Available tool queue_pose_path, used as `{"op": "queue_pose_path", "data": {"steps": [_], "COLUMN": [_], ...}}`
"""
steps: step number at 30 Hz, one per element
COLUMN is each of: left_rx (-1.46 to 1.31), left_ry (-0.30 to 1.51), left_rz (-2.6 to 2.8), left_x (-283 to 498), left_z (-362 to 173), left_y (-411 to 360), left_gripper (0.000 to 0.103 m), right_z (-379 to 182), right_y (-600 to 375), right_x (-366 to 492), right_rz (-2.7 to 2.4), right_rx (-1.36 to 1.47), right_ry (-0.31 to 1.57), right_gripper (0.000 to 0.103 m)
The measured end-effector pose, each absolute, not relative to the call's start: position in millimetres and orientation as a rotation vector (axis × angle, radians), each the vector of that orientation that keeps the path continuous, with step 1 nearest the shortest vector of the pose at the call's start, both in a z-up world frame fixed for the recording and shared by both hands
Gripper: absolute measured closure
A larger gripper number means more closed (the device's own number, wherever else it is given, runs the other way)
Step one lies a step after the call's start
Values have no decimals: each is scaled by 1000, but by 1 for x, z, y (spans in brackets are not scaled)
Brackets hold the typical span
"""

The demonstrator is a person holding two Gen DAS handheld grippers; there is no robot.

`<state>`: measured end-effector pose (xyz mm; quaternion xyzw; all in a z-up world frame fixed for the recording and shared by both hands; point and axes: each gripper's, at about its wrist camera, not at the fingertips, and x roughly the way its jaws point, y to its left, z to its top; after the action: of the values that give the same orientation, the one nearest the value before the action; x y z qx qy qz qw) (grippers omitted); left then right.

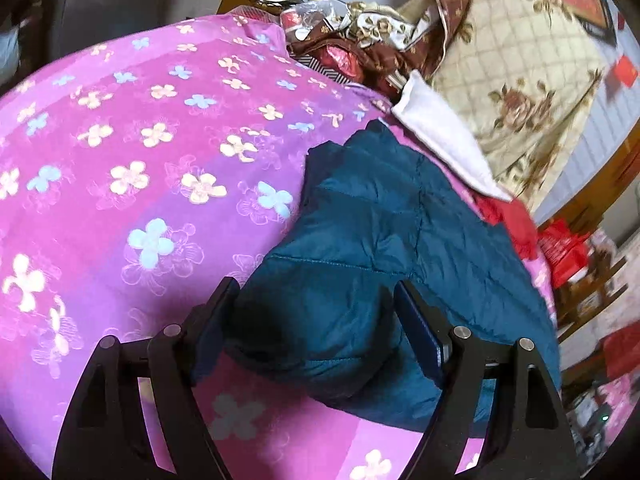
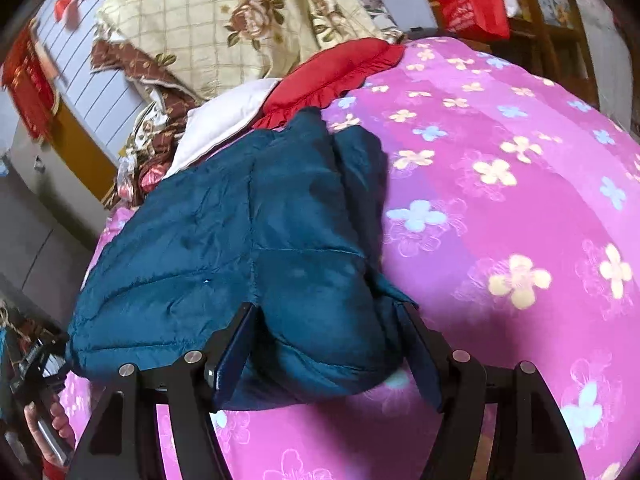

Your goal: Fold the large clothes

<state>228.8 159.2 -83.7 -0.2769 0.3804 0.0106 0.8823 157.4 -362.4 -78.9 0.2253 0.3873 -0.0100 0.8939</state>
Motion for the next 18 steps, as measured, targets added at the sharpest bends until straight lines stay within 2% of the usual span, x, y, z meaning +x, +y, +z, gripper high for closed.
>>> {"op": "queue_pose_path", "data": {"steps": [6, 14, 16, 18], "left_rx": [-748, -695, -682, -668], "left_ry": [777, 862, 894, 907], "left_rz": [5, 73, 36, 39], "left_x": [227, 243, 250, 253], "left_z": [-88, -110, -119, -125], "left_y": [192, 189, 182, 176], "left_gripper": [23, 23, 32, 33], "right_z": [-88, -90, -90, -90], "right_y": [-364, -362, -362, -362], "right_x": [168, 166, 166, 166], "right_rz": [-49, -62, -68, -74], "right_rx": [469, 449, 444, 437], "right_ry": [800, 785, 777, 774], "right_gripper": [28, 28, 29, 31]}}
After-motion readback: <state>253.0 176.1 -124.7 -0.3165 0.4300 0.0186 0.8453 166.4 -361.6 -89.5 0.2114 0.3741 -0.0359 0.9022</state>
